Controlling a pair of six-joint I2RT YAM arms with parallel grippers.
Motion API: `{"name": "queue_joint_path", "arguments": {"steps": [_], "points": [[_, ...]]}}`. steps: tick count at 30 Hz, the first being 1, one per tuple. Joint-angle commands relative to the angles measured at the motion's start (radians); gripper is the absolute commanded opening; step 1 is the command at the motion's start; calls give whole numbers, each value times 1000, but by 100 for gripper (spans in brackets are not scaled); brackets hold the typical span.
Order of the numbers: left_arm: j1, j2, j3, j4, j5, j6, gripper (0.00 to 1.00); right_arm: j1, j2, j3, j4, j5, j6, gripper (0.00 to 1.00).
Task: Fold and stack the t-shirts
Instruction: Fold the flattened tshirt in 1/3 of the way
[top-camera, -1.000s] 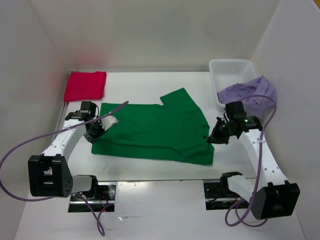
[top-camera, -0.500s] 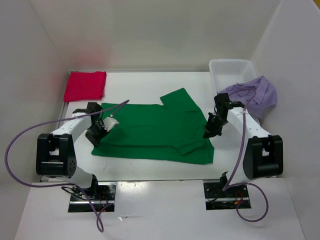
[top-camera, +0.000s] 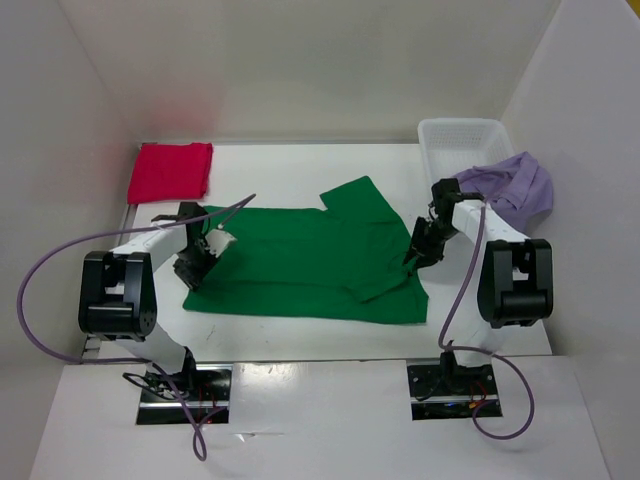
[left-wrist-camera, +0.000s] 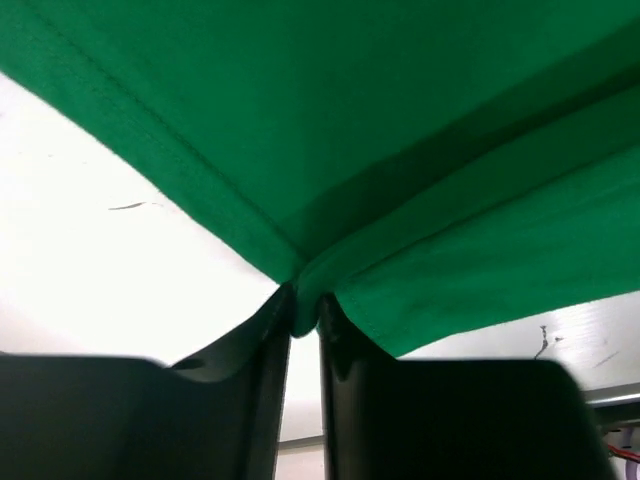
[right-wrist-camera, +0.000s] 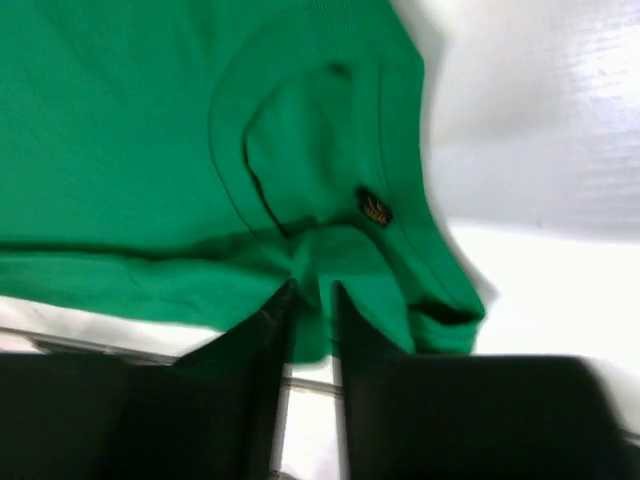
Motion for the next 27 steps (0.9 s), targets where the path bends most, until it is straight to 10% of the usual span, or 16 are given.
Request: {"name": "queue_joint_path", "arguments": {"steps": [1, 5, 9, 27], "points": [[4, 4, 28, 27, -46, -39, 29, -2, 16, 53, 51, 20, -28, 43], [53, -31, 64, 68, -130, -80, 49, -13, -53, 87, 52, 122, 16, 83], [89, -121, 86, 23, -176, -57, 80, -13, -269, -19, 15, 190, 127, 100], [20, -37, -21, 35, 102, -123, 86, 70, -601, -433, -1, 235, 728, 100]]}}
